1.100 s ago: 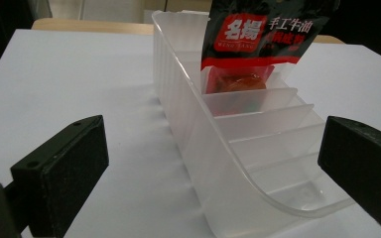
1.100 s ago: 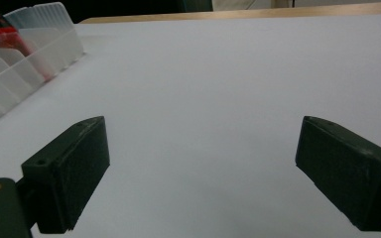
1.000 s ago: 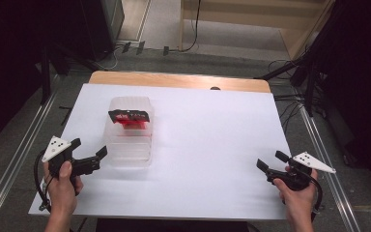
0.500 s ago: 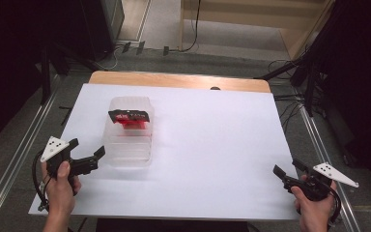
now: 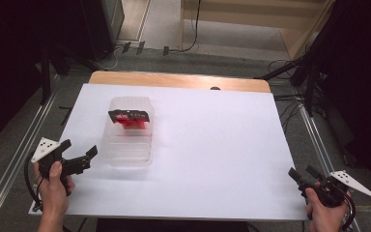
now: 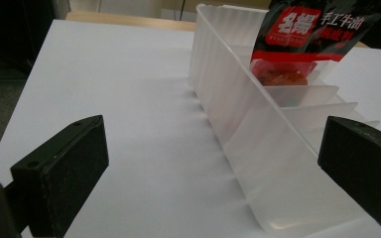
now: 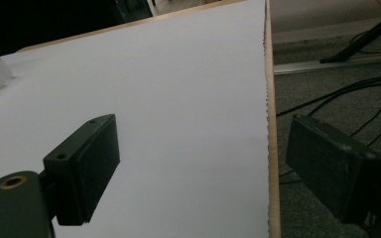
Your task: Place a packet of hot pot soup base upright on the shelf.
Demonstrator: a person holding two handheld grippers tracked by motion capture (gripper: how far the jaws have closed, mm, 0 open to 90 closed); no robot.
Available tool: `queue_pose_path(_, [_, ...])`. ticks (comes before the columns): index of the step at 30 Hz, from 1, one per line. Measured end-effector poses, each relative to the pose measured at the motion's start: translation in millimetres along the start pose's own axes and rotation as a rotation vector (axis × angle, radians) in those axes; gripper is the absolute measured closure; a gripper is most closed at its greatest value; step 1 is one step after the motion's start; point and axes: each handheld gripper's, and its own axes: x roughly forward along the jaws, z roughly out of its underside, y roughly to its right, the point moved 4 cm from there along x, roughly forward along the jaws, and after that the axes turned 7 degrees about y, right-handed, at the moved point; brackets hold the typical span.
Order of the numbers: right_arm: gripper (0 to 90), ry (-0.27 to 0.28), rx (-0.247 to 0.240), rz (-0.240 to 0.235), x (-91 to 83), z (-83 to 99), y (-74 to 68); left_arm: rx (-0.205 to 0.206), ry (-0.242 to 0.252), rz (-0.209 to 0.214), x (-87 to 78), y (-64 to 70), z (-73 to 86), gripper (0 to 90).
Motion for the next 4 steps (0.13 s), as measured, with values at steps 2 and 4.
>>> queue_pose_path(2, [14.3, -0.006, -0.008, -0.006, 1.7, 0.0, -2.8, -0.001, -0.001, -0.002, 0.3, -1.5, 0.5, 0.0])
queue_pose_path(4, [14.3, -0.011, -0.014, -0.007, 2.9, -0.1, -4.4, -0.003, 0.000, 0.000, 0.0, -1.9, 0.2, 0.0])
